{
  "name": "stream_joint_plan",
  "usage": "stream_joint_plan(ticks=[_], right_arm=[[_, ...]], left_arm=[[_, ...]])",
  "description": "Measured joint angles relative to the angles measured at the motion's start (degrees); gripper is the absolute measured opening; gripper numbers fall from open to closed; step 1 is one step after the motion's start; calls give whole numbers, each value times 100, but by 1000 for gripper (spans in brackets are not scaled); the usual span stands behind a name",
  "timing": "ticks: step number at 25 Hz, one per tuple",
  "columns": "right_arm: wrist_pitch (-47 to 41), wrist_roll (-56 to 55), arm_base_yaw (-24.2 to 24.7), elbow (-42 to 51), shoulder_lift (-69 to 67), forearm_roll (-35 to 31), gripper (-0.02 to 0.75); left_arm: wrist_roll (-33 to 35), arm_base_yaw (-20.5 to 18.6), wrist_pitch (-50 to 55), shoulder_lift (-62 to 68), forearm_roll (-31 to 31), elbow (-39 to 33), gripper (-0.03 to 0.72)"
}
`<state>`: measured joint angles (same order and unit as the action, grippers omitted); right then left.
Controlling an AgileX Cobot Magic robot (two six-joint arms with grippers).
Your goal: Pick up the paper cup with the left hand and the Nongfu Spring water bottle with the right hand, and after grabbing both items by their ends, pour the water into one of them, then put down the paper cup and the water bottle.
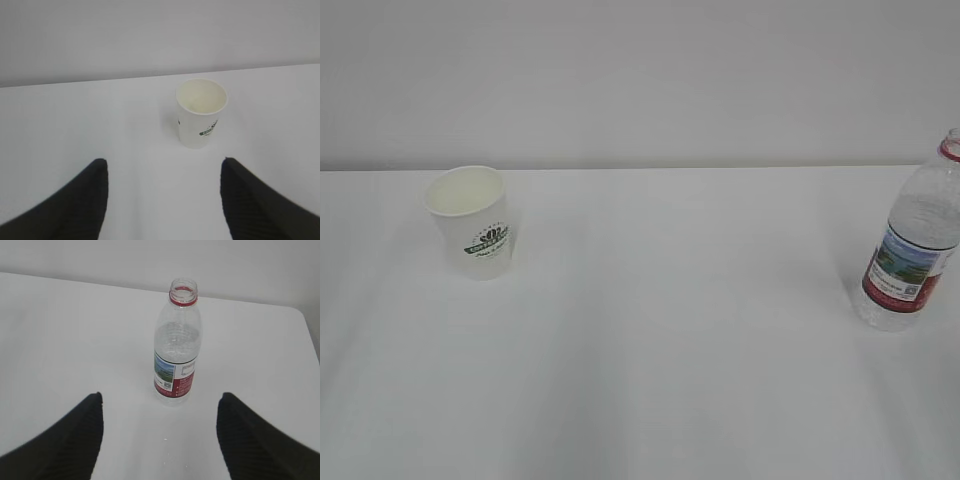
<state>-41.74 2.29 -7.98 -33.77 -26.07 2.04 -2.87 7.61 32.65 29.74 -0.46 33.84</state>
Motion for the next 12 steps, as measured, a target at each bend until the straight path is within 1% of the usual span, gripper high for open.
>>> stream_joint_plan(ticks=[12], right_arm=[[674, 8, 0, 0, -888, 0, 534]], left_arm=[[0, 0, -636, 748, 46, 0, 496]])
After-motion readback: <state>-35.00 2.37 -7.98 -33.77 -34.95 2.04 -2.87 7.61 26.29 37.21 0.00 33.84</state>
